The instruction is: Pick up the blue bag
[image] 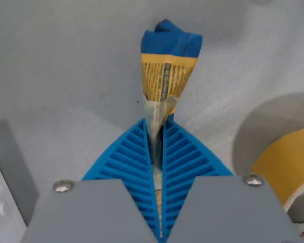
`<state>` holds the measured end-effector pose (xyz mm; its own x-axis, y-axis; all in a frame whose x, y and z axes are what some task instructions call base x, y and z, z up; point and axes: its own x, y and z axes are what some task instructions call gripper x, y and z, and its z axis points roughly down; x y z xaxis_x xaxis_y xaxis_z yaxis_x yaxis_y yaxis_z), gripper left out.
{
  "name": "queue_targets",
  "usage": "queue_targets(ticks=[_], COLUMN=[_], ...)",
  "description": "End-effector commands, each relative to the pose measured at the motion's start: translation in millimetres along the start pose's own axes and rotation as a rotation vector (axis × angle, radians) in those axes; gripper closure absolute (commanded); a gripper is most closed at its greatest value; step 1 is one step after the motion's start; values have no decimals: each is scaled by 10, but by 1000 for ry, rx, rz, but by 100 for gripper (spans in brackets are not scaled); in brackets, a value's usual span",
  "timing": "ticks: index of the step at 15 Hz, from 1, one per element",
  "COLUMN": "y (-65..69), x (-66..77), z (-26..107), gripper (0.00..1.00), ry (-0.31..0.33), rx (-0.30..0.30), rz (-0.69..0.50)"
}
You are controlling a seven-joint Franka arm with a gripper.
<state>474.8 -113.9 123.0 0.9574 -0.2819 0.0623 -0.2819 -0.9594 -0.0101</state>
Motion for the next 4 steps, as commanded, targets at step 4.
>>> queue_targets(ticks=[4], y=[14], x=[-81], z=[-322], gripper=[100], ry=[36], rx=[57], rz=[15])
